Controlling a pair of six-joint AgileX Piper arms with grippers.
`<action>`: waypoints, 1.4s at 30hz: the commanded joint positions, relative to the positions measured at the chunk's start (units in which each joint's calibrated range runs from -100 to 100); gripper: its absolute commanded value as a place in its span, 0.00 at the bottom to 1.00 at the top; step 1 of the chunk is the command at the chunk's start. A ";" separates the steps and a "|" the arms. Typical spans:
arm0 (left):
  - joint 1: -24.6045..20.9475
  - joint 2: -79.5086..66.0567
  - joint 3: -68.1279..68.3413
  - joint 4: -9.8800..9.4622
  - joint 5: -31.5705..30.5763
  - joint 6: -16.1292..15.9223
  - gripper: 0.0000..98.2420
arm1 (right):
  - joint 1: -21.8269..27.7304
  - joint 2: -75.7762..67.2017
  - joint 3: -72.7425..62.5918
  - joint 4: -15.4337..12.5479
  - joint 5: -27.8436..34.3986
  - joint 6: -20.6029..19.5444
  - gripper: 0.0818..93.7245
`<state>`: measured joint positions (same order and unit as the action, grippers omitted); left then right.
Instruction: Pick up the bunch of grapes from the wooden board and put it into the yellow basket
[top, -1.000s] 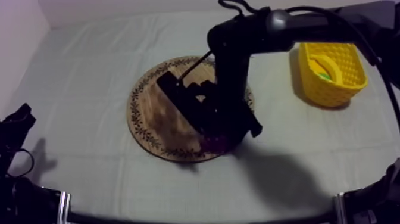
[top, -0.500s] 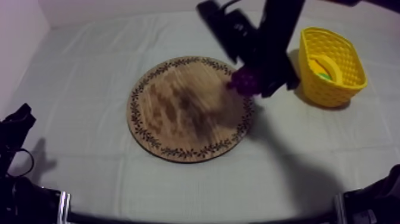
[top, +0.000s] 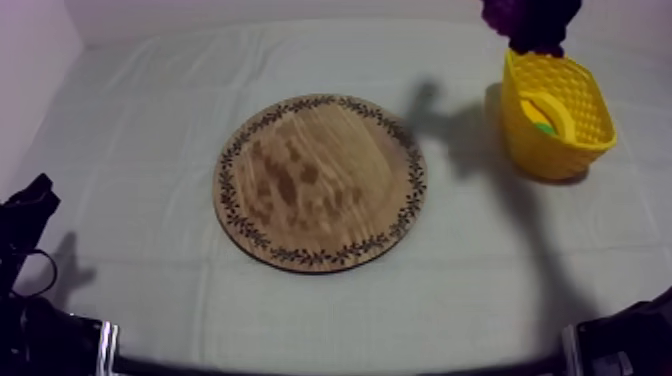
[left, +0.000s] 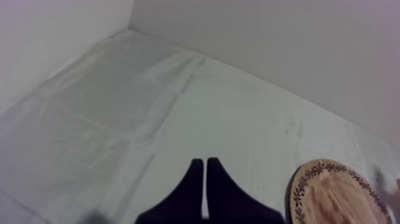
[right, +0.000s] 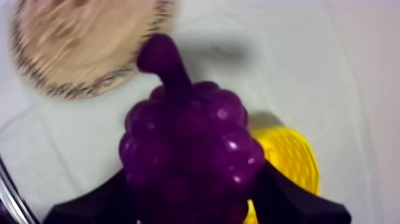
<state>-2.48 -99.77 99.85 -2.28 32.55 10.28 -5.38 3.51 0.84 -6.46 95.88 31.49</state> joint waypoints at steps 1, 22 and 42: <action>-0.01 0.03 0.04 0.01 0.03 0.00 0.00 | 2.59 0.89 -1.66 0.06 -0.63 -1.96 0.51; -0.01 0.03 0.04 0.01 0.03 0.00 0.00 | 9.70 8.23 0.21 3.63 -7.28 -5.88 0.84; -0.01 0.03 0.04 0.01 0.03 0.00 0.00 | 11.97 -20.16 11.96 -8.81 -14.34 -3.70 0.23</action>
<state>-2.48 -99.77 99.85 -2.28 32.55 10.28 6.56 -11.53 8.07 -14.32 84.05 27.14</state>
